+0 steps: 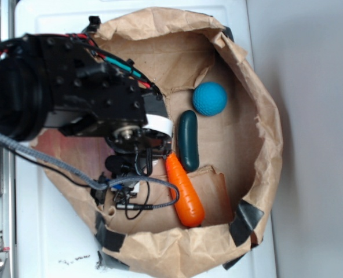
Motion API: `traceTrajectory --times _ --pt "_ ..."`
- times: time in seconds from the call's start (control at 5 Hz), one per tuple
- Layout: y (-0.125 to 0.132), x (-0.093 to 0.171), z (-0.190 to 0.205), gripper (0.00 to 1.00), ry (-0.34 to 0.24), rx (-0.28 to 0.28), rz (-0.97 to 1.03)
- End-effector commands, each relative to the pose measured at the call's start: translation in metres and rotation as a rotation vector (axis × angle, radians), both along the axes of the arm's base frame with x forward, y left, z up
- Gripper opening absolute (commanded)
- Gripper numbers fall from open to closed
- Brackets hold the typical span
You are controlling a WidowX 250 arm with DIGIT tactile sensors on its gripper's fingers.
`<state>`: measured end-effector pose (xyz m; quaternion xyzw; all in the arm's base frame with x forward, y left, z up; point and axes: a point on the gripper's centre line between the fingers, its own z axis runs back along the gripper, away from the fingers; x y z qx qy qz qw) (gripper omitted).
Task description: Grab the white paper.
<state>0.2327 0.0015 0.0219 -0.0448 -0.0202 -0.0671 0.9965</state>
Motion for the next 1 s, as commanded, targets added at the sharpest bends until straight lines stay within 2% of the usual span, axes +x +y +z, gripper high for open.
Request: traceTrajectory --times 0.0,0.2,0.4,0.6,0.8 --pt "0.013 0.014 0.046 0.00 -0.067 -0.008 0.058" --pt "0.028 0.015 0.089 0.00 -0.041 -0.042 0.116" --pt "0.041 0.014 0.122 0.00 -0.026 -0.024 0.207" --pt "0.043 0.012 0.139 0.00 -0.072 0.033 0.300" --pt "0.033 0.014 0.146 0.00 -0.142 0.059 0.286"
